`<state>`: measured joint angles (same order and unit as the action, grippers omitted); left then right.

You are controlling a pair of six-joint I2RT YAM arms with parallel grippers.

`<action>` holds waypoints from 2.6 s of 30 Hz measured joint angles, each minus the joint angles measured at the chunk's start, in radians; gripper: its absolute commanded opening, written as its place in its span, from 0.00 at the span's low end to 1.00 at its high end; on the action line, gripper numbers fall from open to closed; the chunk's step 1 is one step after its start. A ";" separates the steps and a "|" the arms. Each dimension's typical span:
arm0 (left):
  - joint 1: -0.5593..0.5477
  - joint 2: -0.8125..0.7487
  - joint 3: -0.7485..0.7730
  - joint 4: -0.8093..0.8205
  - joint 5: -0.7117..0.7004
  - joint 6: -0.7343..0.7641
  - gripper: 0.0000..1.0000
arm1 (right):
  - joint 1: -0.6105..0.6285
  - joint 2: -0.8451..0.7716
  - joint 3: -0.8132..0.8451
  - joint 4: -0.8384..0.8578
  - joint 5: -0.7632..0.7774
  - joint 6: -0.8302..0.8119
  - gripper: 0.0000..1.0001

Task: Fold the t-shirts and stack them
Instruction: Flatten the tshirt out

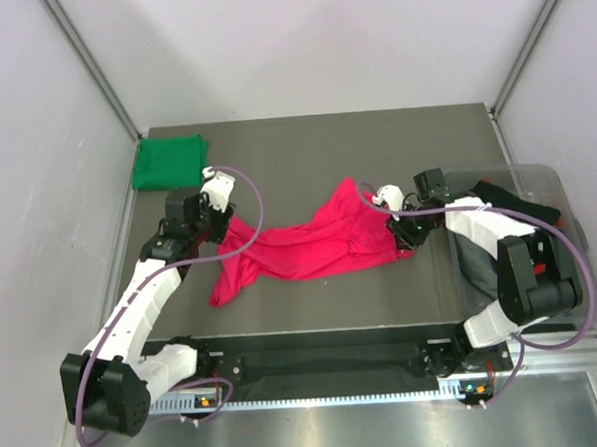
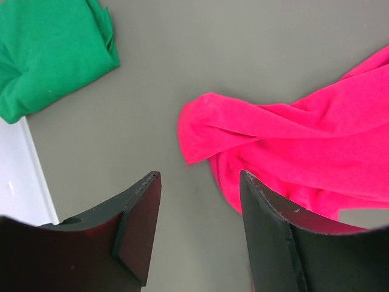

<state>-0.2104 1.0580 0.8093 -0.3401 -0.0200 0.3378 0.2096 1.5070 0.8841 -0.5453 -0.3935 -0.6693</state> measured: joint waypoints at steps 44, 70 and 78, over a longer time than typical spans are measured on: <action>0.039 -0.022 -0.021 -0.005 0.056 -0.021 0.61 | -0.023 0.031 0.000 0.042 0.063 0.037 0.00; 0.118 0.422 0.073 -0.007 -0.067 -0.011 0.51 | -0.023 -0.389 0.137 -0.031 0.027 0.167 0.00; 0.139 0.557 0.138 -0.017 -0.023 -0.019 0.51 | -0.023 -0.383 0.137 -0.031 0.027 0.176 0.00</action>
<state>-0.0711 1.6154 0.9474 -0.3569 -0.0429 0.3183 0.1864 1.1240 1.0210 -0.5762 -0.3660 -0.4934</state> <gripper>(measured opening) 0.506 0.009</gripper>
